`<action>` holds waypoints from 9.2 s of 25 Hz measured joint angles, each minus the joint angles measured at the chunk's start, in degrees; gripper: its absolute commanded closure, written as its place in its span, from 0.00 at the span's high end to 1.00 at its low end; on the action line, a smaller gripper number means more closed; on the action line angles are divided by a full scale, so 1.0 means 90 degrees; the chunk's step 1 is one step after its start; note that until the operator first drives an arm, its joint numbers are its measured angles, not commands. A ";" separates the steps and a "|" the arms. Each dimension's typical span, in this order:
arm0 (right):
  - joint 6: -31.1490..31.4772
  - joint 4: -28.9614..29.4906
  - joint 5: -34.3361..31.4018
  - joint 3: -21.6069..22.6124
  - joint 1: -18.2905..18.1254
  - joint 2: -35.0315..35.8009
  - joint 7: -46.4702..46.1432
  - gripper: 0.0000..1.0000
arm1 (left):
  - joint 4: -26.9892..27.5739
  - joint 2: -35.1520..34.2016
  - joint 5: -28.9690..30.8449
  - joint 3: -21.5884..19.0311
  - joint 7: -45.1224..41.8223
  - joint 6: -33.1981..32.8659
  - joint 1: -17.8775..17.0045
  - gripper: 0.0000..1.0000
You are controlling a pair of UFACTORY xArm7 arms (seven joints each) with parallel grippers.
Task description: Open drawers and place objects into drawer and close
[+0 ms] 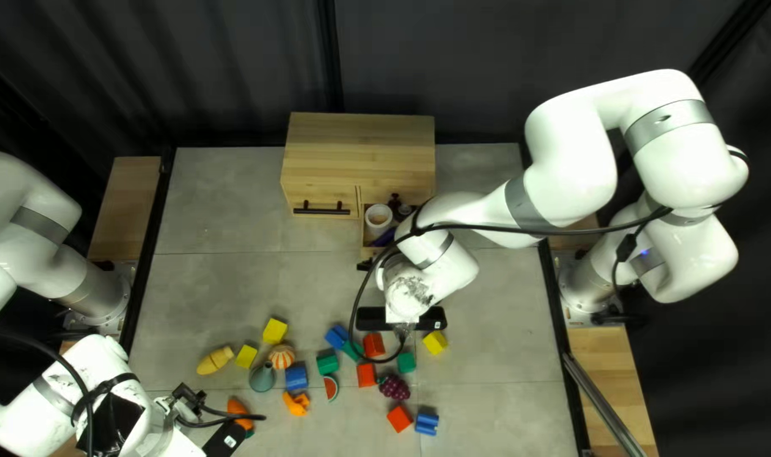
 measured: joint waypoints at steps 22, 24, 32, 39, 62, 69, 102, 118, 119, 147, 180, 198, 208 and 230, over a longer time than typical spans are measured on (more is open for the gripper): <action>-0.0203 0.0065 0.0046 -0.0085 -0.0158 0.0024 -0.0267 1.00 | 0.0000 0.0000 0.0000 0.0000 0.0000 0.0000 0.0000 1.00; -0.0203 0.0073 0.0072 -0.0094 -0.0176 0.0016 -0.0297 1.00 | 0.0000 0.0000 0.0000 0.0000 0.0000 0.0000 0.0000 1.00; -0.0345 -0.0008 0.0004 -0.0192 -0.0292 -0.0059 -0.0387 1.00 | 0.0000 0.0000 0.0000 0.0000 0.0000 0.0000 0.0000 1.00; -0.0356 0.0028 -0.0064 -0.0272 -0.0372 -0.0053 -0.0481 1.00 | 0.0000 0.0000 0.0000 0.0000 0.0000 0.0000 0.0000 1.00; -0.0363 0.0197 -0.0405 -0.0518 -0.0566 0.0065 -0.0558 1.00 | 0.0000 0.0000 0.0000 0.0000 0.0000 0.0000 0.0000 1.00; -0.0229 0.0152 -0.0624 -0.0521 -0.0450 0.0173 -0.0178 1.00 | 0.0000 0.0000 0.0000 0.0000 0.0000 0.0000 0.0000 1.00; 0.0189 0.0326 -0.1118 -0.0677 -0.0410 0.0441 -0.0032 1.00 | 0.0000 0.0000 0.0000 0.0000 0.0000 0.0000 0.0000 1.00; 0.0405 0.0329 -0.1426 -0.0751 -0.0308 0.0579 0.0464 1.00 | 0.0000 0.0000 0.0000 0.0000 0.0000 0.0000 0.0000 1.00; 0.0406 0.0329 -0.1435 -0.0748 -0.0301 0.0589 0.0480 1.00 | 0.0000 0.0000 0.0000 0.0000 0.0000 0.0000 0.0000 1.00; 0.0268 0.0249 -0.1737 -0.0846 -0.0352 0.0527 0.0514 1.00 | 0.0000 0.0000 0.0000 0.0000 0.0000 0.0000 0.0000 1.00; 0.2689 -0.0350 0.3325 0.0039 0.0260 -0.2738 0.2310 1.00 | 0.0000 0.0000 0.0000 0.0000 0.0000 0.0000 0.0000 1.00; 0.3014 -0.0229 0.4676 0.1549 0.1625 -0.2876 0.3878 1.00 | 0.0000 0.0000 0.0000 0.0000 0.0000 0.0000 0.0000 1.00; 0.2272 0.0643 0.5115 0.2565 0.2651 -0.1477 0.4202 1.00 | 0.0000 0.0000 0.0000 0.0000 0.0000 0.0000 0.0000 1.00; 0.1277 -0.0153 0.5463 0.2696 0.2761 -0.1562 0.5701 1.00 | 0.0000 0.0000 0.0000 0.0000 0.0000 0.0000 0.0000 1.00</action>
